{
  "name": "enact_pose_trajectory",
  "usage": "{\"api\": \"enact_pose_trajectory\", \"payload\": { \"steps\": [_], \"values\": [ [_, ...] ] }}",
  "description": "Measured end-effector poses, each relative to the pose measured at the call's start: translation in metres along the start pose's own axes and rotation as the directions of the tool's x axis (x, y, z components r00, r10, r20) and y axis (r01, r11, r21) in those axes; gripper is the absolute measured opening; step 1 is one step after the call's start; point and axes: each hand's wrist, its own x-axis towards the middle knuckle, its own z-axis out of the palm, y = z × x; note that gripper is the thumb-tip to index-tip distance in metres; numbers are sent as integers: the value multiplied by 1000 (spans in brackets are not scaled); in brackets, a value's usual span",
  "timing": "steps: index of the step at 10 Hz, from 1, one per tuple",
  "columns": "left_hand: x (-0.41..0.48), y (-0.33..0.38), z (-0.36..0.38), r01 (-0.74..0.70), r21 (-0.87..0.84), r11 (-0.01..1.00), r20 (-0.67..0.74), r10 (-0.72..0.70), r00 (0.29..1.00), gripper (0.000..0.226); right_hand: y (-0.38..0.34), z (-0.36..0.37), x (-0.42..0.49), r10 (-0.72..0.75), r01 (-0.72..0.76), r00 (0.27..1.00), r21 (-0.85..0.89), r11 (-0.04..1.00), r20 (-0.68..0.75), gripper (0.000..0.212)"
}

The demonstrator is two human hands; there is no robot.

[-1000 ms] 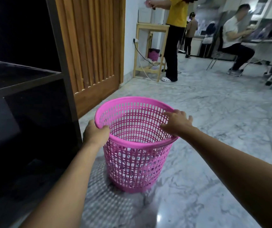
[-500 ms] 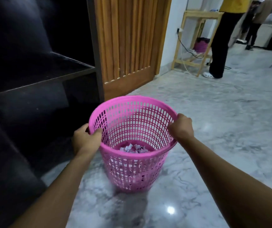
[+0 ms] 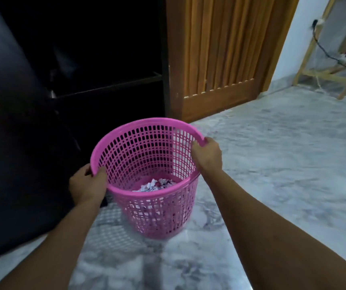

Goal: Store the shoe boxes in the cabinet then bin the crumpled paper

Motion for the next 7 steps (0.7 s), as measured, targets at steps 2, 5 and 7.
{"api": "enact_pose_trajectory", "payload": {
  "steps": [2,5,7],
  "values": [
    [5,-7,-13,67,-105,992,15,-66,998,28,20,51,8,-66,61,992,53,997,107,80],
    [41,0,-24,178,-139,974,66,-171,983,29,9,45,3,-97,177,918,-177,968,385,88],
    [59,34,-32,146,59,988,205,-155,966,15,-36,45,4,-166,247,948,-295,923,272,75]
  ]
}}
